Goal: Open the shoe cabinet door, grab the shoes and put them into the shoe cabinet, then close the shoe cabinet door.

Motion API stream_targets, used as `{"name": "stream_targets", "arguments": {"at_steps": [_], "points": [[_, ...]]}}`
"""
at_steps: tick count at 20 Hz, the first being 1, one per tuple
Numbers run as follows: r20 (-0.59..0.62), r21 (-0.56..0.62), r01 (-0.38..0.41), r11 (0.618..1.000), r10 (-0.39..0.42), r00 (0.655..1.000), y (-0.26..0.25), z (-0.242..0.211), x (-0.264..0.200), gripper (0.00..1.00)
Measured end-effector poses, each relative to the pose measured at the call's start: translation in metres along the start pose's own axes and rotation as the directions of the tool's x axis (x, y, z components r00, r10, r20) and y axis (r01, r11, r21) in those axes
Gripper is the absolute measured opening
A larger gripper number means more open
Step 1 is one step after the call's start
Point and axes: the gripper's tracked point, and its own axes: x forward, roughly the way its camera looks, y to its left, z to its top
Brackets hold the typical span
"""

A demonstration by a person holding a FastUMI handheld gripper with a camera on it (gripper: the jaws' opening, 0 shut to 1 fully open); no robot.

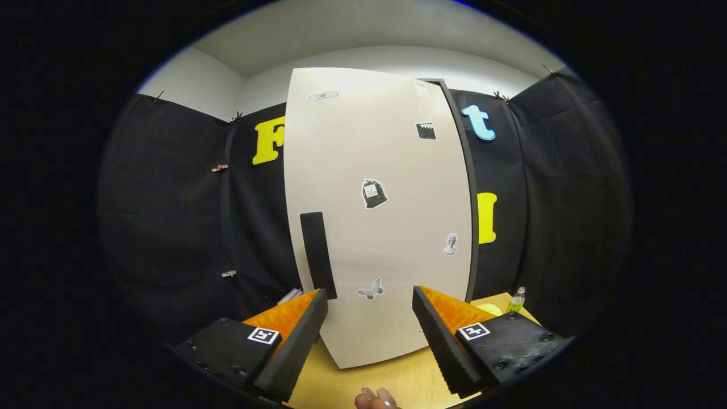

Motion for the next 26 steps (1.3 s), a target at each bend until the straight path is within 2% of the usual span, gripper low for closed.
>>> {"name": "stream_targets", "arguments": {"at_steps": [26], "points": [[0.040,-0.027,0.041,0.999,-0.040,0.998,-0.013,0.012,-0.002,0.98]]}}
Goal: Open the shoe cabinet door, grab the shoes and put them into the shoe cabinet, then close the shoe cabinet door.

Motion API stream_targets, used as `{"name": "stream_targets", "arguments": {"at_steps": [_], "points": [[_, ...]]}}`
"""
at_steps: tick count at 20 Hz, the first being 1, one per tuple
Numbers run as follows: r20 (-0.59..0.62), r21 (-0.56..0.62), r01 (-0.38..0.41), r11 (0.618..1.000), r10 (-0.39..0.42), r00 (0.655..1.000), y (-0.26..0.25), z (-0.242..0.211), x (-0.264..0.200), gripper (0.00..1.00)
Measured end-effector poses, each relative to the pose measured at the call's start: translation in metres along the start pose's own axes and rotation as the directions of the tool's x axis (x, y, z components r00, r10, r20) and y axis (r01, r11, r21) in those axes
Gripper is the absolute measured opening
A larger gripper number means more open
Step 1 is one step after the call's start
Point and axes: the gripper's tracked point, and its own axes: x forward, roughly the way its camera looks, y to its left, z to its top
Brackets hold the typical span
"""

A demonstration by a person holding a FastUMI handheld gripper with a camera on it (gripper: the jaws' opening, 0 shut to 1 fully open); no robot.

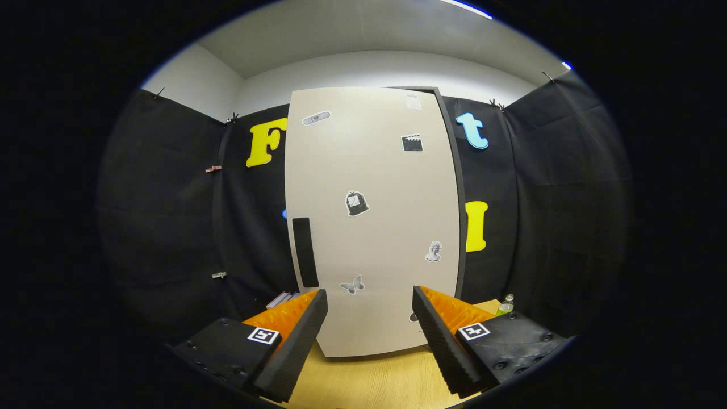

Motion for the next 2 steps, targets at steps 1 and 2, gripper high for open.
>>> {"name": "stream_targets", "arguments": {"at_steps": [1,2], "points": [[0.000,0.000,0.000,1.000,0.000,1.000,-0.0013,0.0001,0.0000,0.98],[0.002,0.001,0.000,1.000,0.000,1.000,-0.0022,0.0007,-0.0002,0.98]]}}
